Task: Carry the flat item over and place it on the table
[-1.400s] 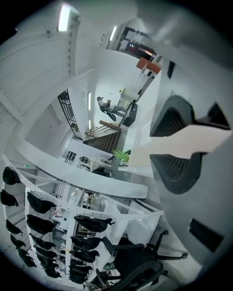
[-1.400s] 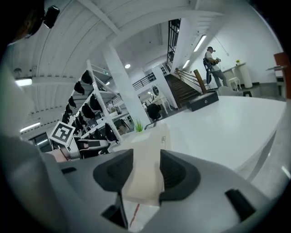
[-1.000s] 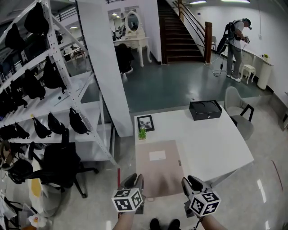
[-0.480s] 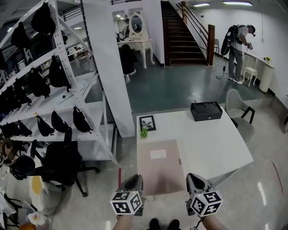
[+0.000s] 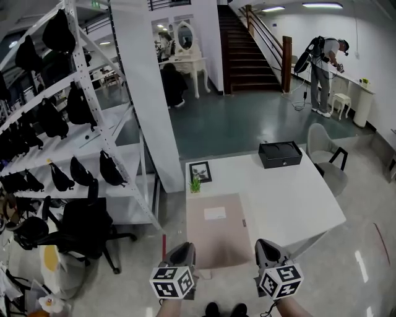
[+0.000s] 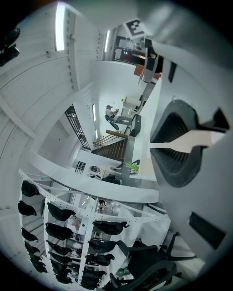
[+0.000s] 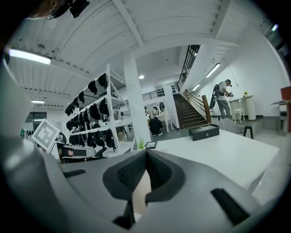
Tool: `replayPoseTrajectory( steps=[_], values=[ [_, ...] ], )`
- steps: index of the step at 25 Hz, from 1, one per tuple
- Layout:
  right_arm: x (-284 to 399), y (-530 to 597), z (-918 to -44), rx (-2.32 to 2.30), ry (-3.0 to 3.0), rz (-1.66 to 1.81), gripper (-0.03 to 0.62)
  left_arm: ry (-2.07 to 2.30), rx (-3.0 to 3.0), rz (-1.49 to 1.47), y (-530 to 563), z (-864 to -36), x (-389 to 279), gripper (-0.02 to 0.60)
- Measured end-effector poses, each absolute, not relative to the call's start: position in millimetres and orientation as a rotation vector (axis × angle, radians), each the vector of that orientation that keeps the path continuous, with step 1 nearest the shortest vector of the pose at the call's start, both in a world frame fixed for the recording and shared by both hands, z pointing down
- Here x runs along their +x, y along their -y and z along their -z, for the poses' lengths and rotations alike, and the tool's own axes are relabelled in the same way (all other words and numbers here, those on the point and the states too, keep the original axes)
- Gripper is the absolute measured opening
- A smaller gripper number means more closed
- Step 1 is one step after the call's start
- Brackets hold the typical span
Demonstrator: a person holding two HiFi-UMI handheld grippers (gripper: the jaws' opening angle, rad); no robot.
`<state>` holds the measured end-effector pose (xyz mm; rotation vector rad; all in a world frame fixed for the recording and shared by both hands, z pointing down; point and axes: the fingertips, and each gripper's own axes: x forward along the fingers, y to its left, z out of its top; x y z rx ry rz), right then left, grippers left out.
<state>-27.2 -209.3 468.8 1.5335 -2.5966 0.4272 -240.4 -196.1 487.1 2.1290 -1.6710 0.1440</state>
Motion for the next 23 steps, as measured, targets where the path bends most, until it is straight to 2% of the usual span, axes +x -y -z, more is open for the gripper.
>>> replayPoseTrajectory(
  steps=[23],
  values=[
    [-29,215,-487,1.475,2.592,-0.497,0.000,1.673,2.088,-0.140,200,-497,-242,0.037]
  ],
)
